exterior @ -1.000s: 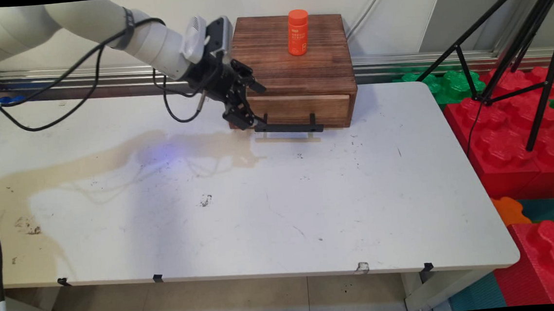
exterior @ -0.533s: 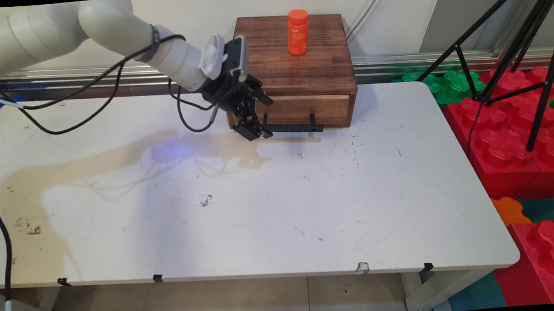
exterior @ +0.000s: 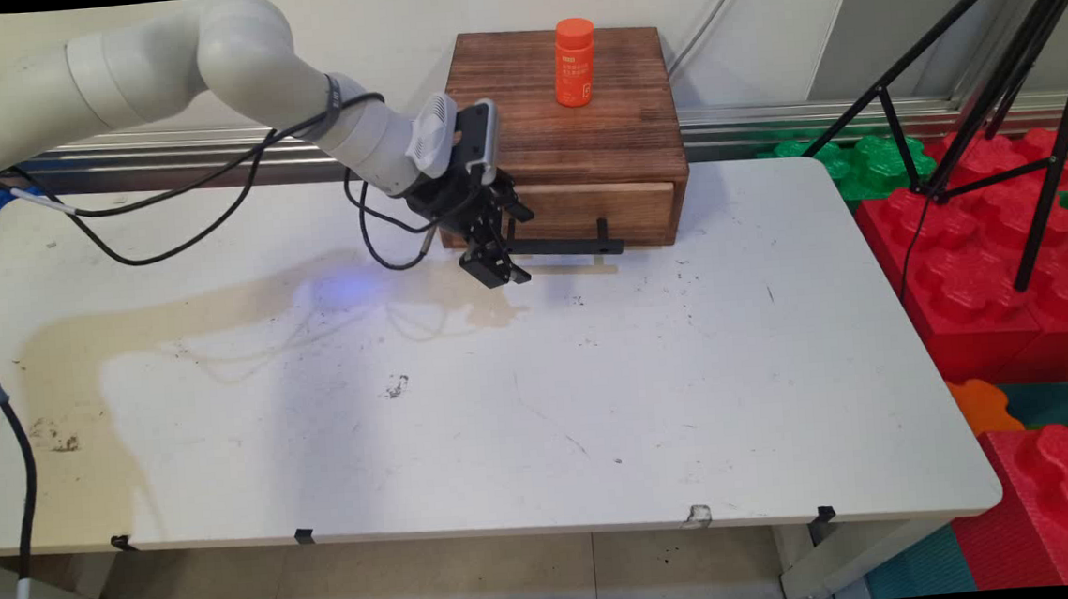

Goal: Open the drawer

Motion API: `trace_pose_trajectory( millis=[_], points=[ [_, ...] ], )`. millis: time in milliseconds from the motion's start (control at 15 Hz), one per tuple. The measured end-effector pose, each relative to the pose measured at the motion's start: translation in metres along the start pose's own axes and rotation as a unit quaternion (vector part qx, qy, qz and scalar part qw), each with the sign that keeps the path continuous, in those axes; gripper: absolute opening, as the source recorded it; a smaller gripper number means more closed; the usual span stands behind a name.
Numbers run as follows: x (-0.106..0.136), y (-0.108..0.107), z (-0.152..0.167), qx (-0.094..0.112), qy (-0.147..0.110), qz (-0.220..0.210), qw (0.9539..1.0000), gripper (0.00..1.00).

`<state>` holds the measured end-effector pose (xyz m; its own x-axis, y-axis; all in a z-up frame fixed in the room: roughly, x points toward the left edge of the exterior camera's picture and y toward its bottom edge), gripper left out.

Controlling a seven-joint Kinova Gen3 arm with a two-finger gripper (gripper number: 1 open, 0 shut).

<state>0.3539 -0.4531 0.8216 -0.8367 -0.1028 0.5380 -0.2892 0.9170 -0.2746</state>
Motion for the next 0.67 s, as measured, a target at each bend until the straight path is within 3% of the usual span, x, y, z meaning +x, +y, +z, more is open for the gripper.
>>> trace_pose_trajectory(
  millis=[667],
  points=[
    [-0.002,0.008,0.023,-0.01,-0.021,0.02,0.9995,1.0]
  ],
)
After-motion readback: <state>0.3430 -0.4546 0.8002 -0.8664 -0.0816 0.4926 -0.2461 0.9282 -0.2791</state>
